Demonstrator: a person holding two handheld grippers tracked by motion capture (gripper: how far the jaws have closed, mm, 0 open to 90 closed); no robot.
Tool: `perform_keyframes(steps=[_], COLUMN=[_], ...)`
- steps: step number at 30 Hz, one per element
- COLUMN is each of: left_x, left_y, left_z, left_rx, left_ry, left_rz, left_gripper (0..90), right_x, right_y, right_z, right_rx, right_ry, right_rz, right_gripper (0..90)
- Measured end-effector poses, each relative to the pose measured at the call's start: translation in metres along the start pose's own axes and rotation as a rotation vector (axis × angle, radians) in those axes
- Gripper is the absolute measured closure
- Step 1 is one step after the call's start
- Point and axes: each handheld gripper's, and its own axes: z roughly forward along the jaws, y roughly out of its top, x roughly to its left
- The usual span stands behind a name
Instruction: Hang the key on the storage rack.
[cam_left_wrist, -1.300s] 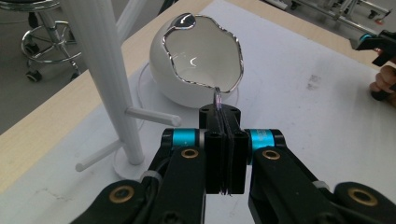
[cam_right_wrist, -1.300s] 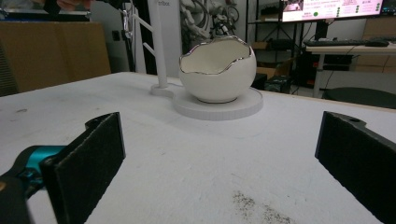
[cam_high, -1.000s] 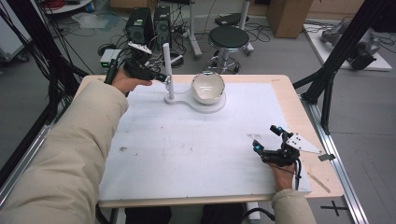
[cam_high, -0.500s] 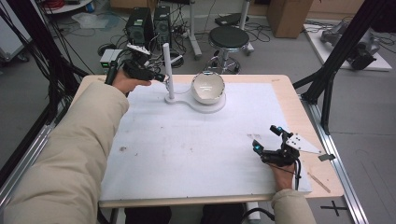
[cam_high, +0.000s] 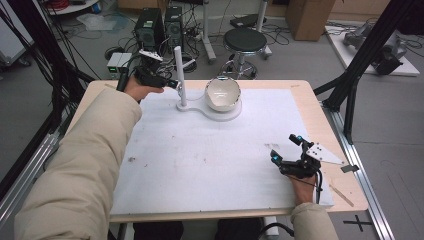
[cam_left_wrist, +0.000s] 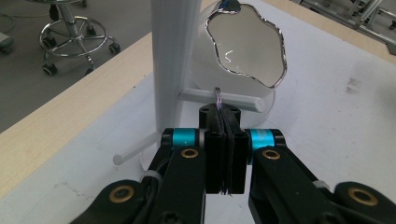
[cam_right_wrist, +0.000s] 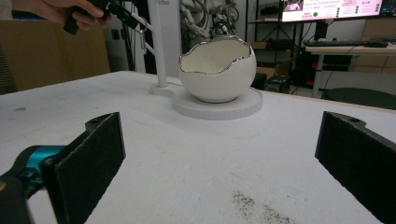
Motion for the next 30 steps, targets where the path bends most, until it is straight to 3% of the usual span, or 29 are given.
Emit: perform_keyframes(steps=[12, 15, 17, 18, 20, 22, 26, 30], left_x=[0.001, -0.003, -0.003, -0.003, -0.003, -0.004, -0.005, -0.018], left_y=[-0.002, 0.000, -0.001, -0.001, -0.003, -0.005, -0.012, -0.024], left_z=[0.005, 0.008, 0.008, 0.008, 0.006, 0.002, -0.009, -0.025], left_rx=[-0.006, 0.009, 0.014, 0.019, 0.017, -0.012, -0.065, -0.104], left_ry=[0.048, 0.093, 0.104, 0.101, 0.101, 0.108, 0.121, 0.159], left_rz=[0.048, 0.050, 0.055, 0.060, 0.072, 0.082, 0.086, 0.104], left_gripper=[88.2, 86.3, 75.5, 75.5, 67.3, 64.8, 46.8, 28.1], right_x=[0.000, 0.000, 0.000, 0.000, 0.000, 0.000, 0.000, 0.001], right_y=[0.000, 0.000, 0.000, 0.000, 0.000, 0.000, 0.000, 0.000], right_z=[0.000, 0.000, 0.000, 0.000, 0.000, 0.000, 0.000, 0.000], right_rx=[0.001, 0.001, 0.000, 0.000, -0.001, 0.000, 0.000, 0.002], right_ry=[-0.002, -0.001, -0.001, -0.001, -0.002, -0.002, -0.002, -0.002], right_rz=[-0.001, 0.000, 0.000, 0.000, -0.001, -0.001, 0.000, -0.001], right_gripper=[0.6, 0.5, 0.6, 0.6, 0.5, 0.5, 0.5, 0.6])
